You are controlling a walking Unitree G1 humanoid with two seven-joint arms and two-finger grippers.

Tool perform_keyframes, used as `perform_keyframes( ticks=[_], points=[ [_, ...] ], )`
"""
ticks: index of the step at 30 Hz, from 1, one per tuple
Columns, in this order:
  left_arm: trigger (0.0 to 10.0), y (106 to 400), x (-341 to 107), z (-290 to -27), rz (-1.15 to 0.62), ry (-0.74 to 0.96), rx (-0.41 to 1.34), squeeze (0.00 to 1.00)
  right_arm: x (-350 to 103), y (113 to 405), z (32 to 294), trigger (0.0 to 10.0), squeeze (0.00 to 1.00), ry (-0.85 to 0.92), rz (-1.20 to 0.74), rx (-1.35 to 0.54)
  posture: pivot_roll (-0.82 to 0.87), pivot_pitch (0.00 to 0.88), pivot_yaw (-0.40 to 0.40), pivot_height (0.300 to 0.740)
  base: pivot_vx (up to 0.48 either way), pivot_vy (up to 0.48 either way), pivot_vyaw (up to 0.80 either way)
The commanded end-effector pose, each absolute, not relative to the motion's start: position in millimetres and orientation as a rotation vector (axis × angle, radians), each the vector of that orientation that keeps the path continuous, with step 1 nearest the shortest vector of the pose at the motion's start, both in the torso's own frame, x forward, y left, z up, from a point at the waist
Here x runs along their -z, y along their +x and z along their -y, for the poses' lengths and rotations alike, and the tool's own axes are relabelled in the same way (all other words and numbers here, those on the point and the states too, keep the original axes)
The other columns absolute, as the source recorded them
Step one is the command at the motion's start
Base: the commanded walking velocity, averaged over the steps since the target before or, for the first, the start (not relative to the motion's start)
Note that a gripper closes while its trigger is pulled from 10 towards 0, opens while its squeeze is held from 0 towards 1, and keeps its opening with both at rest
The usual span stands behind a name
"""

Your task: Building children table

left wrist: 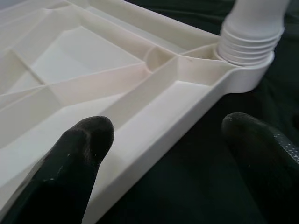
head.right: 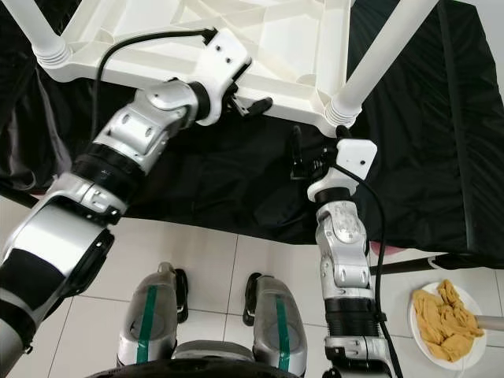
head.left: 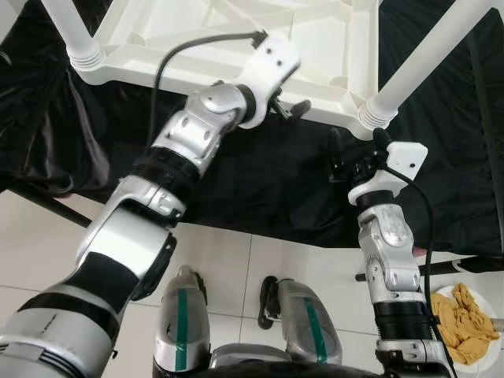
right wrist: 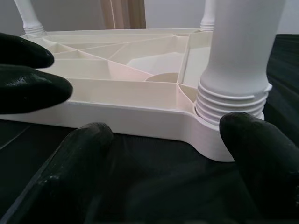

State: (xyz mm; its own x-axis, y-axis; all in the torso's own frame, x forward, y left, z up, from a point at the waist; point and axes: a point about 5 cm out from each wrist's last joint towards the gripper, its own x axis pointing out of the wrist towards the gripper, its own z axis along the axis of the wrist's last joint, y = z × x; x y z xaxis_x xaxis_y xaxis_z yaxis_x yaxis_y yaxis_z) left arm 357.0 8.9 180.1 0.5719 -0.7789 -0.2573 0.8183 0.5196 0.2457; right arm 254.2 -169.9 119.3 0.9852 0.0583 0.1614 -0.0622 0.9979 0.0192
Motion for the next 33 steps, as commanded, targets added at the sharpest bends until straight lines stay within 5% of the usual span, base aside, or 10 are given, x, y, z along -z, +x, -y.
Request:
perform_keyframes(
  ticks=[1, 33],
  points=[
    [10.0, 356, -179, -1, -0.117, 0.396, 1.007, 0.0, -118, 251, 173, 10.0, 0.0, 0.021, 0.147, -0.057, 0.01, 0.092, -0.019, 0.74, 0.0, 0.0, 0.0],
    [10.0, 365, -173, 27, -0.146, 0.502, 1.011, 0.0, -123, 236, 178, 10.0, 0.0, 0.027, 0.143, -0.008, -0.08, 0.089, 0.042, 0.74, 0.0, 0.0, 0.0]
  ],
)
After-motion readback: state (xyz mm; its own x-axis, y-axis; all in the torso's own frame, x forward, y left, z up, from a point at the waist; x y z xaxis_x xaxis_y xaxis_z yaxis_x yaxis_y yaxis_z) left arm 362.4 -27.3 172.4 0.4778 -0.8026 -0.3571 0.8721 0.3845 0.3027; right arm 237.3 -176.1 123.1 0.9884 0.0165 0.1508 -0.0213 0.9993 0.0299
